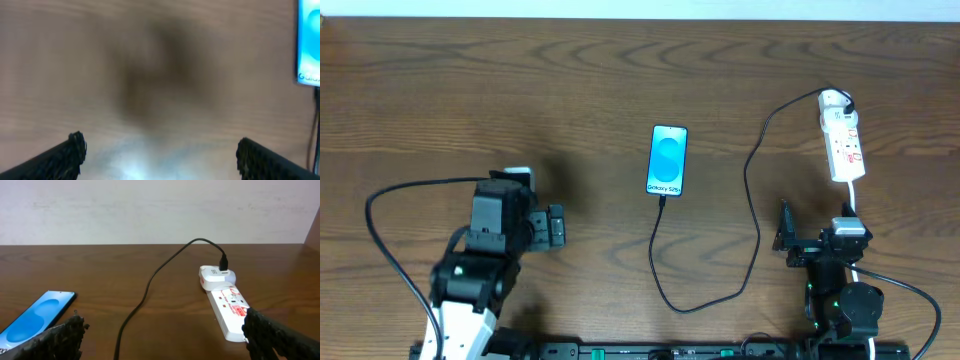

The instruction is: Plug charger to phone and switch on socket

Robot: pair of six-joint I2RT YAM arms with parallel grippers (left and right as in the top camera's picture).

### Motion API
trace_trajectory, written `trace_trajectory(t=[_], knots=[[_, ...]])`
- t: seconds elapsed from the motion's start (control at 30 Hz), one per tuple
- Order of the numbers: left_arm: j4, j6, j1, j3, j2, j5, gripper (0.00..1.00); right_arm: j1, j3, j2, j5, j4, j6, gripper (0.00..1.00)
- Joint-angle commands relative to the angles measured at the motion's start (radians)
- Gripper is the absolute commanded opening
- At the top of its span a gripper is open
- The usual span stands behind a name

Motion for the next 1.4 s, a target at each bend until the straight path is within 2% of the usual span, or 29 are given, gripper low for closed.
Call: trace_trajectory(t=[0.0,0.3,0.6,1.07,1.37], knots=[[0.068,0.016,0.001,-0.078,-0.074,-0.009,0.98,0.007,-0.002,-0.007,0.008,-0.006,-0.014,0.99],[0.214,0.016,0.001,-0.237,-0.283,-0.009,0.98,0.007,-0.002,-0.007,0.008,-0.006,-0.014,0.99],[0.248,0.016,0.001,-0.334,-0.506,-0.013,0.98,0.007,-0.002,-0.007,0.008,-0.006,-0.014,0.99],[0.608,0.011,0.001,-0.578,-0.661,-0.013,0.98,0.007,-0.002,-0.007,0.008,-0.006,-0.014,0.99],[0.682,0.008,0.030,-0.645,-0.737,-0.012,0.98,0.007,-0.002,-0.007,0.008,-0.005,-0.014,0.99]])
